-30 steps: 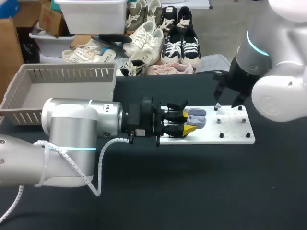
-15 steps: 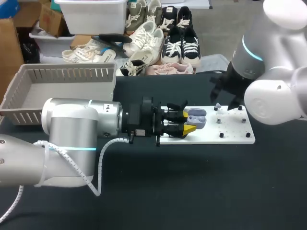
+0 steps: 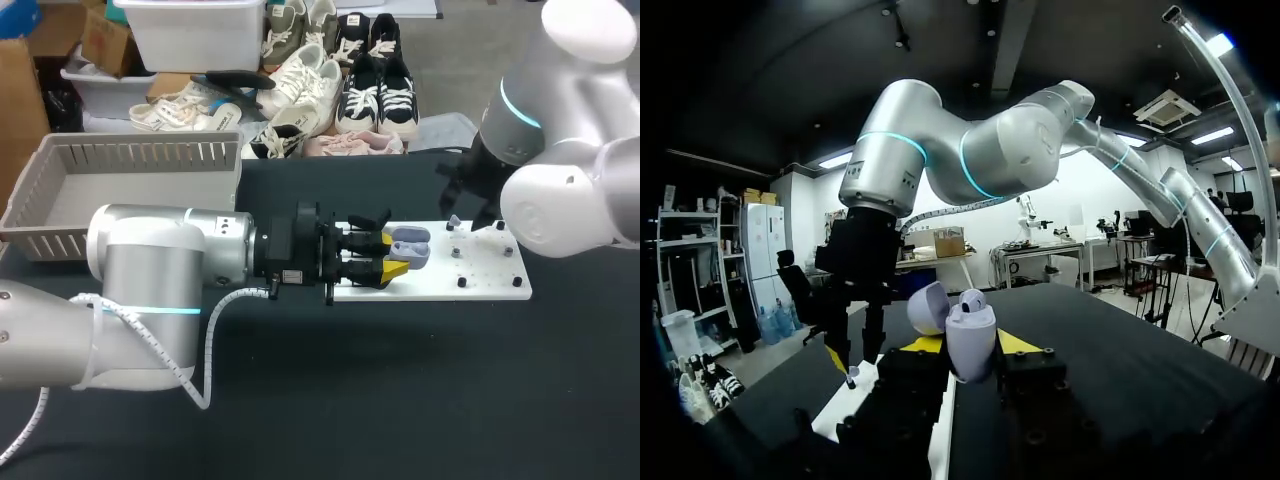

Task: Pick up each earbud case from the left stands, insert the matching earbuds, close the lid, and place the case in the box.

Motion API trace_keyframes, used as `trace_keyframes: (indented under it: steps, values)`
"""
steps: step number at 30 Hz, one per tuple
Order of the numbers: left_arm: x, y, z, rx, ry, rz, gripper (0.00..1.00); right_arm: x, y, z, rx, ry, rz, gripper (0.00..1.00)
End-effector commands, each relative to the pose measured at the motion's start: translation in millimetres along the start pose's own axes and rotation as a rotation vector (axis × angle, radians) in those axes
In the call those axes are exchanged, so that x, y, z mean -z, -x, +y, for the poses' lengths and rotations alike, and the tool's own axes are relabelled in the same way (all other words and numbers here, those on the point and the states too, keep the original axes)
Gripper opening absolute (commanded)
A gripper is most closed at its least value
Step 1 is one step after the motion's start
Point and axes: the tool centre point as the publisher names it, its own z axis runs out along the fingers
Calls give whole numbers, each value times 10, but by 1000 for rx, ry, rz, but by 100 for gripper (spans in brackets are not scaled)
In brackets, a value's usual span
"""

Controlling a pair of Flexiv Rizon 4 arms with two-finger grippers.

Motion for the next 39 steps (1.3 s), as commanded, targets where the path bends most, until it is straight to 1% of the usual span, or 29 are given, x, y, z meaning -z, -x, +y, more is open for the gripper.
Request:
trace_keyframes:
  steps: [1,11,20,31,35,36,39]
  values:
    - [-4,1,-14,-1,7,-1,0,-15,14,20,3,1,11,49]
    - [-4,1,-14,-1,7,-1,0,-52,22,46,6,-4,18,47]
    - [-4,1,-14,-1,7,-1,0,-84,28,33,-2,-5,27,44]
    - [-4,1,-14,-1,7,-1,0,-121,24,34,-6,-2,37,42]
    - [-4,1,-14,-1,7,-1,0,-124,28,43,-3,-1,41,38]
    - [-4,1,-14,-1,7,-1,0,-124,28,45,-3,-1,41,35]
    - [-4,1,-14,-1,7,-1,0,-125,28,48,-4,0,44,35]
